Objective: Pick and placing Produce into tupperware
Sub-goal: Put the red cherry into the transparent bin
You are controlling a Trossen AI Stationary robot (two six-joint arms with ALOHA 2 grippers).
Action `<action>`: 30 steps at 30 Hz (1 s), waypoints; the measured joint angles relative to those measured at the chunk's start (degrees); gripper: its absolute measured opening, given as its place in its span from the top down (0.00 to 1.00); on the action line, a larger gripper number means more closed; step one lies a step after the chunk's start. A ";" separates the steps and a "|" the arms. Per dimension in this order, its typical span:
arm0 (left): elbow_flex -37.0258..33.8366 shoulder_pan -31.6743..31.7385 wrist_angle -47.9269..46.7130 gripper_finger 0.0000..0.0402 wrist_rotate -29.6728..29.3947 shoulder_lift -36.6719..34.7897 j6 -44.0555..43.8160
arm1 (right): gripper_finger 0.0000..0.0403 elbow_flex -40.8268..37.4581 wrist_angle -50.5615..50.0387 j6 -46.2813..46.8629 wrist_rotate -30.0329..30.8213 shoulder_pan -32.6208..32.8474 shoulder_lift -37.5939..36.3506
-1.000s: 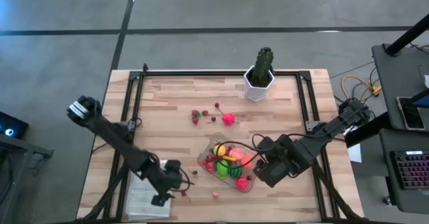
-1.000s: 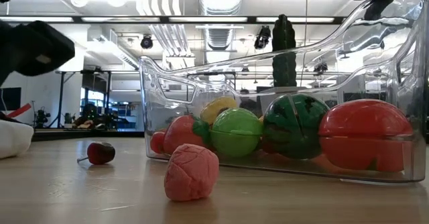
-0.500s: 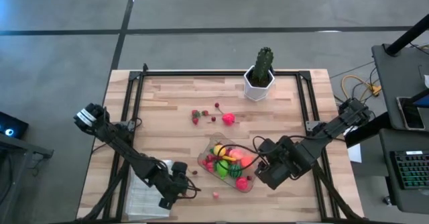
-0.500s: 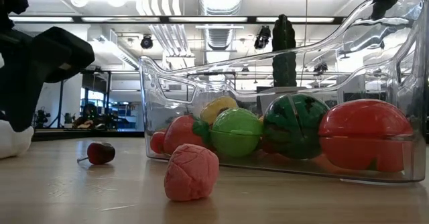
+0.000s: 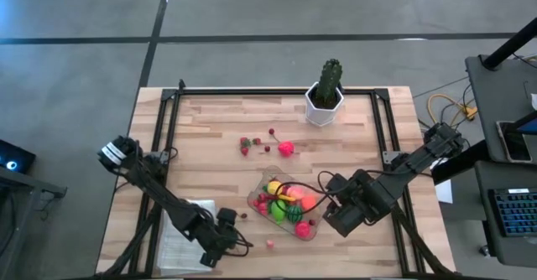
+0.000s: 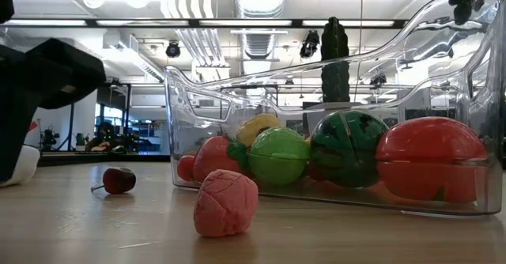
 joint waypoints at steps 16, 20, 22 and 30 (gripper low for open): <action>-0.24 -0.69 -1.92 0.66 -1.19 1.05 -0.07 | 0.34 -0.42 -1.35 -0.11 0.21 -0.02 0.02; -0.73 -1.10 -1.99 0.71 -1.14 1.38 -0.07 | 0.34 -0.45 -1.42 -0.15 0.24 -0.02 0.02; -0.75 -1.16 -1.70 0.72 -1.27 1.83 -0.09 | 0.34 -0.55 -1.45 -0.04 0.24 -0.02 0.02; -0.67 -1.44 -1.60 0.72 -2.26 1.83 -0.15 | 0.34 -0.93 -1.49 -0.02 0.77 -0.02 0.04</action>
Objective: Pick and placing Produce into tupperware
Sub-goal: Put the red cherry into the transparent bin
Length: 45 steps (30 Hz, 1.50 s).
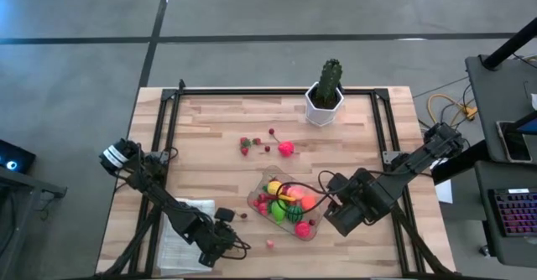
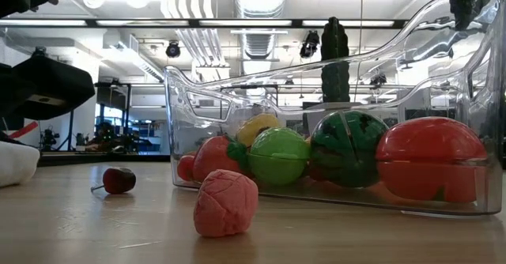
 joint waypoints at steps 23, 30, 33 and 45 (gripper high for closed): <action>1.03 0.04 0.03 0.87 -0.79 -1.76 -3.71 | 0.34 -0.60 0.35 2.82 2.36 0.00 -0.72; 2.13 0.43 -9.18 0.88 -8.88 -10.68 -4.71 | 0.34 -0.04 0.07 3.43 3.52 0.15 -1.96; 2.50 2.06 -10.95 0.88 -16.06 -16.75 -4.62 | 0.35 0.38 0.05 3.50 5.14 0.53 -3.07; 2.78 18.59 -3.07 0.88 -8.05 -22.81 0.34 | 0.32 0.40 -0.14 3.50 8.55 2.21 -6.32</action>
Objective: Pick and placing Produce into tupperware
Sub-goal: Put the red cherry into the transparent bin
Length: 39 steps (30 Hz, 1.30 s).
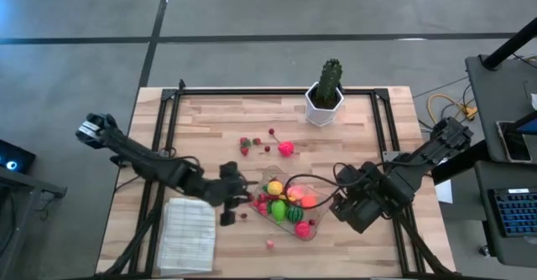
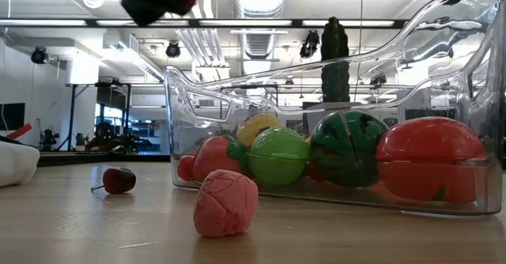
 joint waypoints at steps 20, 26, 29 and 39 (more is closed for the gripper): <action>3.58 7.60 0.83 0.36 4.93 4.86 -10.88 | 0.32 -0.07 -0.65 -0.11 0.48 0.04 -0.04; 3.40 4.08 -9.14 0.35 9.50 2.90 -9.90 | 0.33 -0.11 -0.61 -1.83 0.02 0.45 -0.04; 3.25 0.61 -12.80 0.38 9.45 3.46 -7.90 | 0.33 -0.15 -0.58 -2.45 -0.04 1.10 -0.04; 3.04 -8.48 -10.22 0.46 3.61 11.06 -7.82 | 0.34 -0.65 -0.56 -2.64 -0.04 2.31 -0.04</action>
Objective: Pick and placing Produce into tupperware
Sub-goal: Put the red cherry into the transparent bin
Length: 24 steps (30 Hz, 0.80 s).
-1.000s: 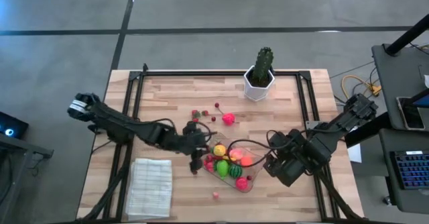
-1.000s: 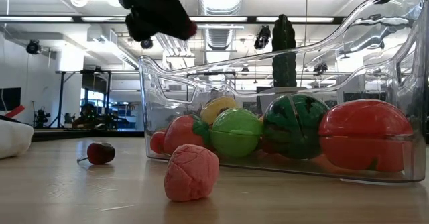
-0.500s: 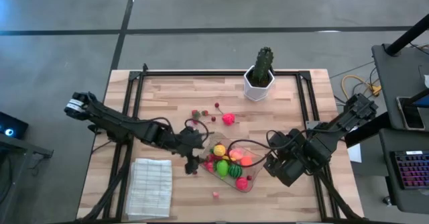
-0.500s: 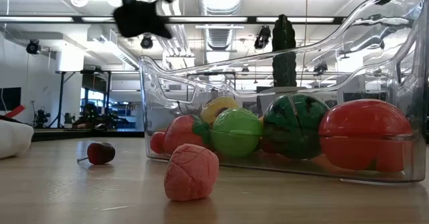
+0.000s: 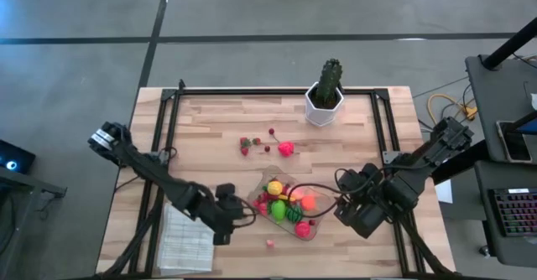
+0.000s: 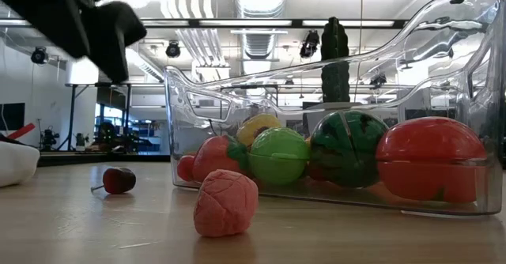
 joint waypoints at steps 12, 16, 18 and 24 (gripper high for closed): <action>0.46 -0.18 0.31 0.47 -0.52 8.89 -0.08 | 0.33 -1.71 0.23 3.97 -0.01 0.94 0.00; 0.41 0.05 0.26 0.47 -2.39 8.98 -0.06 | 0.34 -2.50 0.27 5.48 -0.01 1.07 0.01; 0.23 0.17 0.22 0.47 -3.40 8.98 -0.04 | 0.35 -2.76 0.38 5.64 -0.02 1.07 0.00; -1.40 0.73 1.60 0.47 -2.58 8.95 -0.06 | 0.33 -3.02 0.94 5.64 -0.02 1.07 0.02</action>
